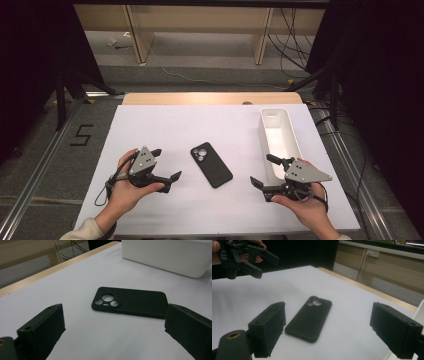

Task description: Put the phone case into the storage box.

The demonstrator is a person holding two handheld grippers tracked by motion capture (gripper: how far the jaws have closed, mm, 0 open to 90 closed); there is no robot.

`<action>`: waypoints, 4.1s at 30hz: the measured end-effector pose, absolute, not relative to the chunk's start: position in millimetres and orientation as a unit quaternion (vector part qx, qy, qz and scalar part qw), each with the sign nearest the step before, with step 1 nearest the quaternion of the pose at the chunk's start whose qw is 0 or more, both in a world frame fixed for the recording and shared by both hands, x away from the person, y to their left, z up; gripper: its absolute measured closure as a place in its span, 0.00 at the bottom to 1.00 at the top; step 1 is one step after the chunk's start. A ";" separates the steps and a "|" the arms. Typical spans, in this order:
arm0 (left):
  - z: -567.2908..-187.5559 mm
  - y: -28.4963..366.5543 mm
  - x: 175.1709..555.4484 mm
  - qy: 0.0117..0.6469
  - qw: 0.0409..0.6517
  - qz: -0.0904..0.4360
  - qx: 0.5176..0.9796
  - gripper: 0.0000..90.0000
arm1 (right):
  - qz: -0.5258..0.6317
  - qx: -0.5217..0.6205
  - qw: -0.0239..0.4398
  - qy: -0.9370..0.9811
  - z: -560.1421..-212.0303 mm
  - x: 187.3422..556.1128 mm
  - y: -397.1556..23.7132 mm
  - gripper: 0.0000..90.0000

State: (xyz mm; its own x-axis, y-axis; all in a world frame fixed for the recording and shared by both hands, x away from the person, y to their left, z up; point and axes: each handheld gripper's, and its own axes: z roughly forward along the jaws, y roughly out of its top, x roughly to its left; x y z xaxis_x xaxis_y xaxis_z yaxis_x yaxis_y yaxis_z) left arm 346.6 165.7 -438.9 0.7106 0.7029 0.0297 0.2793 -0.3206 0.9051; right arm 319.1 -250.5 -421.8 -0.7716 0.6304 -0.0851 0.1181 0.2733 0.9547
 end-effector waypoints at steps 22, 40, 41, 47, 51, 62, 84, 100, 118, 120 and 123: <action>-433.2 140.8 353.9 0.317 0.468 0.202 0.800 0.97 | 0.551 0.247 0.230 0.763 -422.3 319.1 -246.7 0.17; -441.0 60.9 388.4 0.291 0.442 0.143 0.836 1.00 | 0.549 0.253 0.228 0.763 -423.5 319.9 -247.7 0.17; -442.2 57.4 389.4 0.291 0.442 0.140 0.837 1.00 | 0.550 0.254 0.228 0.763 -423.6 320.0 -247.8 0.17; -451.7 30.9 398.1 0.286 0.430 0.129 0.847 1.00 | 0.549 0.255 0.229 0.762 -423.7 320.1 -248.4 0.17; -459.6 16.2 403.6 0.287 0.417 0.120 0.854 1.00 | 0.550 0.256 0.227 0.762 -424.2 320.3 -248.4 0.17; -475.2 -14.0 410.8 0.278 0.391 0.108 0.871 1.00 | 0.551 0.256 0.226 0.761 -424.0 320.2 -249.1 0.17; -485.1 -27.6 413.6 0.270 0.349 0.102 0.892 1.00 | 0.549 0.258 0.224 0.763 -424.5 319.7 -250.0 0.18; -477.4 -3.2 399.5 0.262 0.307 0.078 0.912 1.00 | 0.548 0.261 0.226 0.762 -424.7 320.4 -250.8 0.18; -473.8 42.4 384.6 0.277 0.276 0.072 0.918 1.00 | 0.546 0.264 0.227 0.762 -425.1 320.4 -250.5 0.18; -473.4 49.1 384.4 0.282 0.272 0.072 0.917 1.00 | 0.545 0.264 0.227 0.763 -425.2 320.4 -250.6 0.18; -473.0 59.2 384.9 0.290 0.269 0.070 0.916 1.00 | 0.545 0.265 0.226 0.763 -425.5 320.5 -250.5 0.18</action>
State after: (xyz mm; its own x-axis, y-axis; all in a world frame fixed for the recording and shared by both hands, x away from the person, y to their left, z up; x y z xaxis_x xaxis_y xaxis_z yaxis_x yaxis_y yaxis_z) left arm 384.9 59.2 -473.0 0.8225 0.5681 -0.0275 0.4930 -0.6880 0.5325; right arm 320.5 -250.5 -425.5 -0.7574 0.6504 -0.0570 0.1569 0.2661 0.9511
